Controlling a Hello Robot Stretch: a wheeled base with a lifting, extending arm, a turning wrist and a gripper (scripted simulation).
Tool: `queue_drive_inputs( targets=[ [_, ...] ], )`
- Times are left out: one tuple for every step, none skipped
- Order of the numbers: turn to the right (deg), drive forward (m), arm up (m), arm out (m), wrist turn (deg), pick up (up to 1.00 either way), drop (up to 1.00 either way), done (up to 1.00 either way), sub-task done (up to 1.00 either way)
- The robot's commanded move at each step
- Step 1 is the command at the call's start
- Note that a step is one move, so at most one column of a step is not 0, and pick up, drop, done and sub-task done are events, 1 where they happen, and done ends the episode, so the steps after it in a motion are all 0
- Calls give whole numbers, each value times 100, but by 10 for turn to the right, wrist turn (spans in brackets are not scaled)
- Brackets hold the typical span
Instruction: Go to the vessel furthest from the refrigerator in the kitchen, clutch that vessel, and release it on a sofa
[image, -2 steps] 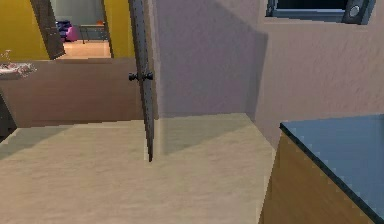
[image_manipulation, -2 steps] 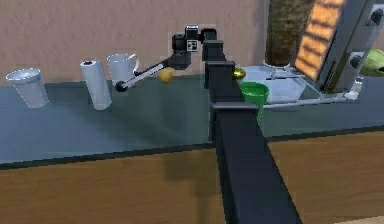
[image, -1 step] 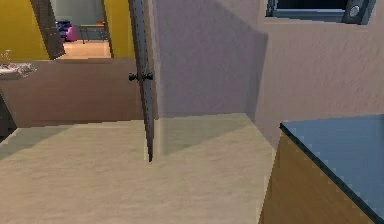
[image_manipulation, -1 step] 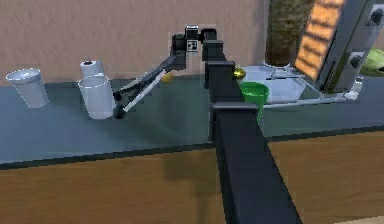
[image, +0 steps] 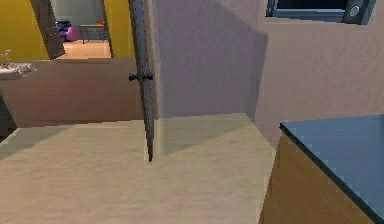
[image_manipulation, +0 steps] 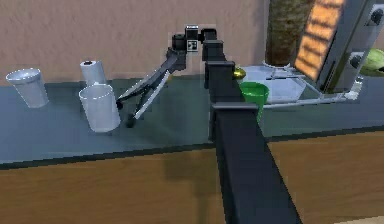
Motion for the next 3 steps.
queue_drive_inputs(
  targets=[
    [0, 0, 0, -48, 0, 0, 0, 0, 0],
    [-450, 0, 0, 0, 0, 0, 0, 0, 0],
    [0, 100, 0, 0, 0, 0, 0, 0, 0]
  ],
)
